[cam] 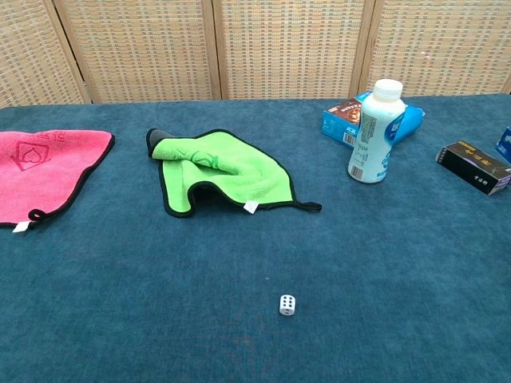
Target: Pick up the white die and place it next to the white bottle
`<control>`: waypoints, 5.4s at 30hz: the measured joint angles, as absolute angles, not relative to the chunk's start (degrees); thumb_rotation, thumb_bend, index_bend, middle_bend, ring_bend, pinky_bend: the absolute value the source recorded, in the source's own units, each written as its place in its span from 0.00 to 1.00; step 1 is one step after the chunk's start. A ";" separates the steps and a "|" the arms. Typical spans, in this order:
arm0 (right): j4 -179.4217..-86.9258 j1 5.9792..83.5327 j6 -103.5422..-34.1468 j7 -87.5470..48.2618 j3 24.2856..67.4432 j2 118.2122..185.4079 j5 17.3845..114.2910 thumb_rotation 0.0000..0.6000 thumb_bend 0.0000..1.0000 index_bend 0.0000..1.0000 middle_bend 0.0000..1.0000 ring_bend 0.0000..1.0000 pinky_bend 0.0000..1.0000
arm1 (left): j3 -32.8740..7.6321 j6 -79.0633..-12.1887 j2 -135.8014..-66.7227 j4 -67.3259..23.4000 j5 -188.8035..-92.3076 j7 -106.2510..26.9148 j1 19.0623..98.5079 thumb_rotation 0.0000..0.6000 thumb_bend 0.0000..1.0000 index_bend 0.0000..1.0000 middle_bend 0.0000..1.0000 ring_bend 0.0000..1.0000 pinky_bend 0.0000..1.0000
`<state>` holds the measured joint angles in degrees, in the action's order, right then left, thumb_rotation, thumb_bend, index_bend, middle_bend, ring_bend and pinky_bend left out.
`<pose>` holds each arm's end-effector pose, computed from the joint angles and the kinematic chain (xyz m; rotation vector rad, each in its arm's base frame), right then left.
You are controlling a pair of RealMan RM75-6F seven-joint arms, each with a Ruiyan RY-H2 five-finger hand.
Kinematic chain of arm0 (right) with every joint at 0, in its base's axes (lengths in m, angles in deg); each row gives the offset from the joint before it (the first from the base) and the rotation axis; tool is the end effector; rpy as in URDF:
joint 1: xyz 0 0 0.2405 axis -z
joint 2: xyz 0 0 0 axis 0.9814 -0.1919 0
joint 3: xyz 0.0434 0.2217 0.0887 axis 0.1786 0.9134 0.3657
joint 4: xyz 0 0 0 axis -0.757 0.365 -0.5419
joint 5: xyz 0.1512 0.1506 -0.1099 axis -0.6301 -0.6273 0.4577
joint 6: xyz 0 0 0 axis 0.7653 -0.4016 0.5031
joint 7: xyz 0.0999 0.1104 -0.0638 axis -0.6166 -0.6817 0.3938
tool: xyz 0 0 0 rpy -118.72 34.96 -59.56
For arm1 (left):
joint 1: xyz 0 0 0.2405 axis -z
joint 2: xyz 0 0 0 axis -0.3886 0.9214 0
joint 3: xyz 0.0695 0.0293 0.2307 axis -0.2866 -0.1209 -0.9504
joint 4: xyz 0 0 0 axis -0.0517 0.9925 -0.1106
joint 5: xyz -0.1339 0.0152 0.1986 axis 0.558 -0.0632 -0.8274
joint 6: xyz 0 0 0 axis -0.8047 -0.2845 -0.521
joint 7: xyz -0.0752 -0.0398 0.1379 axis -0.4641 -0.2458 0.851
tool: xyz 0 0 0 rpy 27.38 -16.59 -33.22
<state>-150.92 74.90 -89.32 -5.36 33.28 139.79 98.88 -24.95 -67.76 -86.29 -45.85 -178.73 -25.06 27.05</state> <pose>-0.2781 -0.1699 0.0630 1.6189 -0.8127 0.8606 -0.2594 0.1609 0.0725 -1.6608 -0.7651 -0.8949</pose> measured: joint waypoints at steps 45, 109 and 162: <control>-147.59 59.59 -76.22 -12.20 37.38 144.91 102.78 1.00 0.26 0.09 0.00 0.00 0.00 | -24.76 -66.82 -86.81 -45.81 -177.99 -24.36 27.33 1.00 0.22 0.00 0.00 0.00 0.00; -141.25 49.67 -72.18 -12.25 34.08 166.03 104.16 1.00 0.26 0.32 0.00 0.00 0.00 | -24.89 -66.10 -86.42 -45.59 -177.46 -26.58 28.01 1.00 0.22 0.00 0.00 0.00 0.00; -126.81 47.40 -70.44 -19.63 33.73 174.58 99.65 1.00 0.26 0.39 0.00 0.00 0.00 | -25.16 -64.95 -87.00 -45.35 -176.90 -25.94 28.42 1.00 0.22 0.00 0.00 0.00 0.00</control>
